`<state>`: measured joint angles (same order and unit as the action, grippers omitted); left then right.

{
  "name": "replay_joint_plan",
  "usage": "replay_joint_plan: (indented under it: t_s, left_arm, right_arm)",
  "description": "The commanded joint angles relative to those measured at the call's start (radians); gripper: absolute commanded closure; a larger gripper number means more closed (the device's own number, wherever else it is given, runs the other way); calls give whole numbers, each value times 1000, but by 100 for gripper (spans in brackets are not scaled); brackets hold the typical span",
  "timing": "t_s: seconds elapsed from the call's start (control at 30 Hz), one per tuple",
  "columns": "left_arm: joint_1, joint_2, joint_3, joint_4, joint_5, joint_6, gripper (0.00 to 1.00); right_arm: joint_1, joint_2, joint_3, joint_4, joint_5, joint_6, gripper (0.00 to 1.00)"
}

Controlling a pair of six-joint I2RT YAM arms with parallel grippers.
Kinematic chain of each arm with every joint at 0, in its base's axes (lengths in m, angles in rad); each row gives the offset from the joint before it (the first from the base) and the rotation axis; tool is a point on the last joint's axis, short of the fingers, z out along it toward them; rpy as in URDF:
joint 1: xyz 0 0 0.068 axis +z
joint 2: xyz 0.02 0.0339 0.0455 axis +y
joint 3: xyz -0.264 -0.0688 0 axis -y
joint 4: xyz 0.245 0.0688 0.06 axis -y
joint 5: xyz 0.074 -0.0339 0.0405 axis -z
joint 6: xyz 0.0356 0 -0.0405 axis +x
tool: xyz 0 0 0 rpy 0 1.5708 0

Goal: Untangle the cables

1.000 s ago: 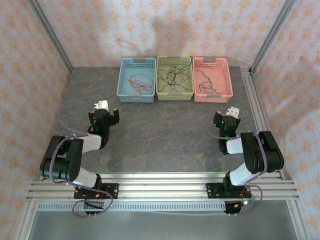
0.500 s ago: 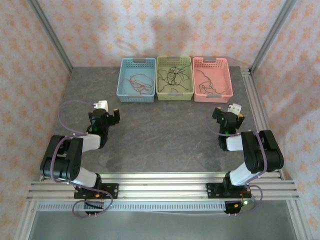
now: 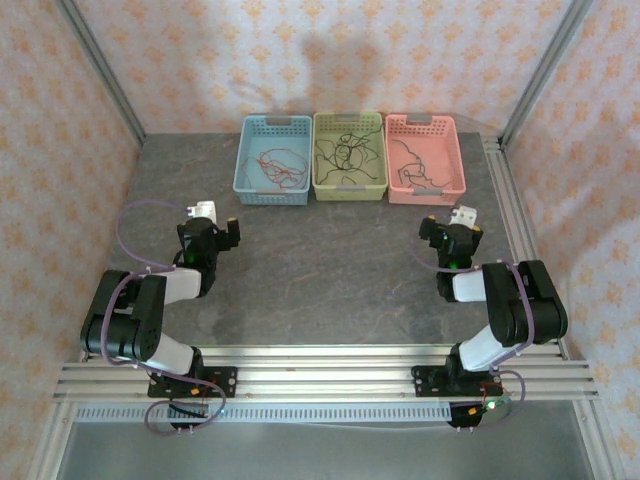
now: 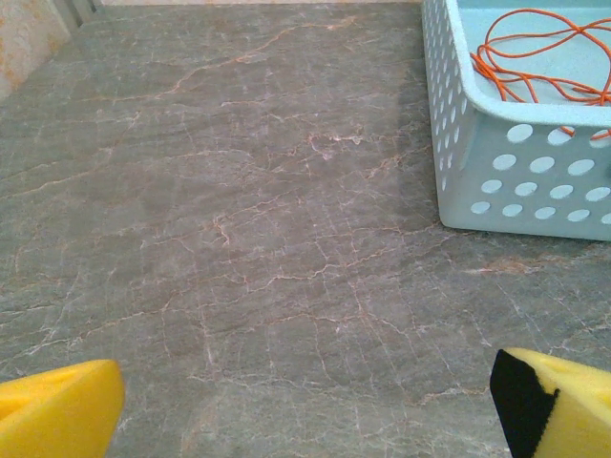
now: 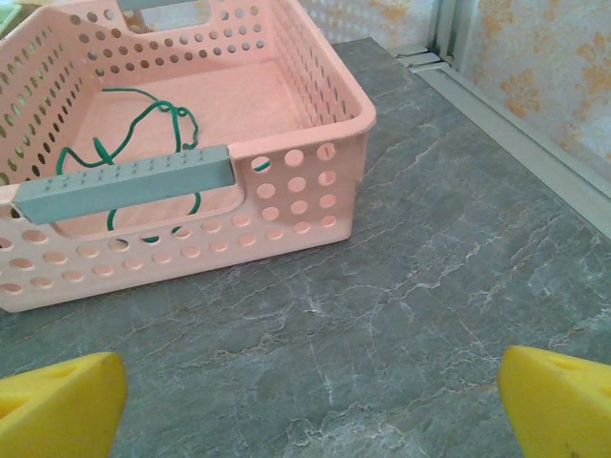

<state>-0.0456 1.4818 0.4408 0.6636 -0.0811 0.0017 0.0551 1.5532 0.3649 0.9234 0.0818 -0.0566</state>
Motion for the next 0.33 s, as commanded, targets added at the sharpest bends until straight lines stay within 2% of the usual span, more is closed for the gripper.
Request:
replay_joint_plan:
  t_s: [0.0, 0.3]
  left_arm:
    - [4, 6, 8, 32, 8, 13, 0]
    - [4, 6, 9, 31, 10, 12, 0]
  right_arm:
    - [-6, 7, 28, -25, -26, -11, 1]
    - [-29, 1, 25, -28, -61, 3, 1]
